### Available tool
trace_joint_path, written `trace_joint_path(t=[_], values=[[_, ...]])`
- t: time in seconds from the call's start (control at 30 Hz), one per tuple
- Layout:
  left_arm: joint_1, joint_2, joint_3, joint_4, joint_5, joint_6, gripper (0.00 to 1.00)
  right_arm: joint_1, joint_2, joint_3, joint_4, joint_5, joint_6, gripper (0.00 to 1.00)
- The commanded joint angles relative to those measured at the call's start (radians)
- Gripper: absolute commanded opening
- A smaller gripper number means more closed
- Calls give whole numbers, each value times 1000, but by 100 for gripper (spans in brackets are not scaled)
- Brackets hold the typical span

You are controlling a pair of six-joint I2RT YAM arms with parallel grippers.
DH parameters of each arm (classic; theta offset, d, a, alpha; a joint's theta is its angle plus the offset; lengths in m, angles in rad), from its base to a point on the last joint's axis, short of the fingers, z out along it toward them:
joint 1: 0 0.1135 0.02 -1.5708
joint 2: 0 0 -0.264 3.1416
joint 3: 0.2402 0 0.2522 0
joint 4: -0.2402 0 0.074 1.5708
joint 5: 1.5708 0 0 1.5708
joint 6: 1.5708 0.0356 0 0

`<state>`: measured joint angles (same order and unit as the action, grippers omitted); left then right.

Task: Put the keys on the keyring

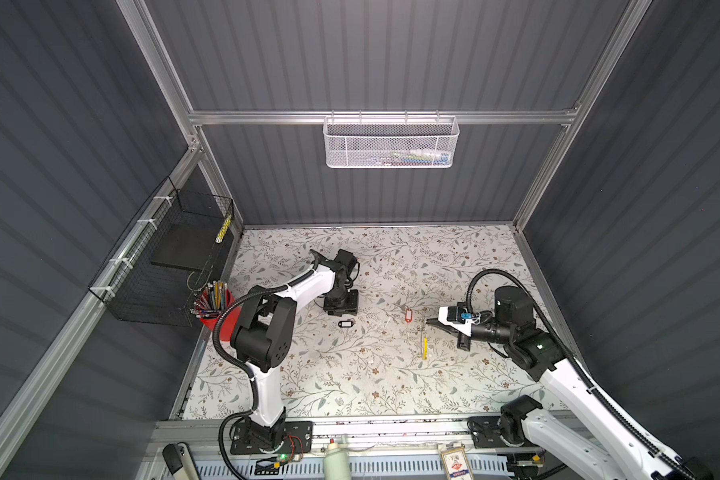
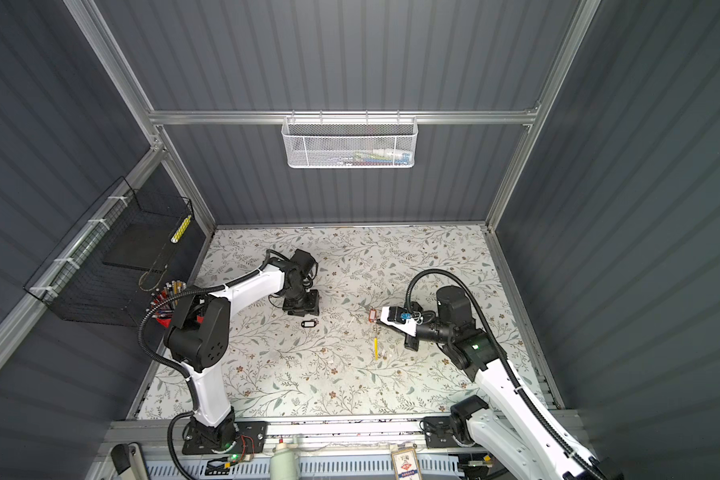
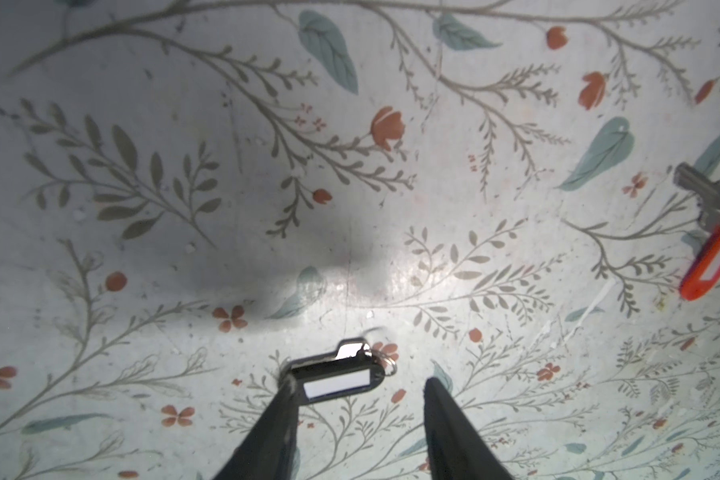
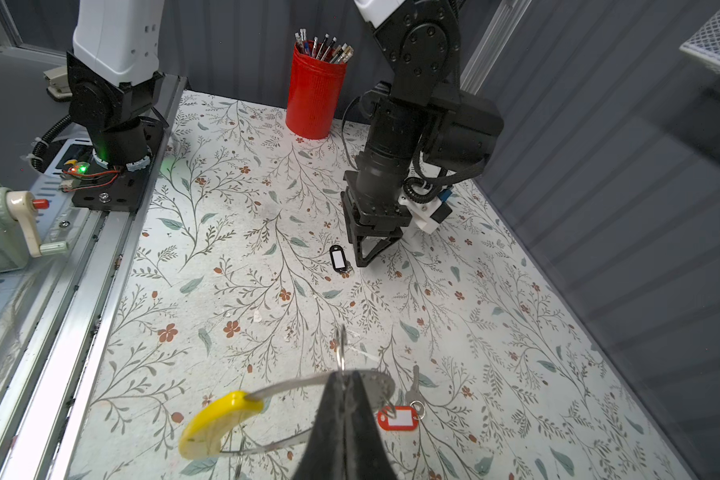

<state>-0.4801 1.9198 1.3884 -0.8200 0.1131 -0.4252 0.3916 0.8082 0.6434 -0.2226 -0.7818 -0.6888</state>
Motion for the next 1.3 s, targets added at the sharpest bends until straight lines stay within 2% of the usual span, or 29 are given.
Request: trace_joint_path(t=[0.0,0.17,0.23,0.33,0.57,0.7,0.77,0.8,1.03,1.17,1.27], values=[[-4,5,17,-18,36,-138,47,3,-23,-21,45,-11,18,4],[-12,60,54,-29,82,-171,43,4,-42,-43,63,-13,31,4],[-14,54,61,-53,52,-168,44,3,-49,-46,60,-13,29,4],[-14,14,55,-65,-37,-132,57,4,-52,-48,57,-19,20,4],[-14,13,35,-74,-71,18,65,4,-56,-50,55,-39,17,4],[-12,17,-35,-25,2,90,67,4,-64,-56,57,-36,21,4],[-12,26,-51,-3,50,102,74,3,-64,-59,58,-36,25,4],[-12,30,-60,9,78,113,75,4,-64,-59,60,-37,26,4],[-11,-5,-133,86,207,126,75,4,-67,-57,60,-35,35,5],[-14,-20,-181,124,319,100,75,4,-64,-56,62,-36,39,5],[-14,-22,-195,118,353,92,74,4,-64,-55,62,-36,42,4]])
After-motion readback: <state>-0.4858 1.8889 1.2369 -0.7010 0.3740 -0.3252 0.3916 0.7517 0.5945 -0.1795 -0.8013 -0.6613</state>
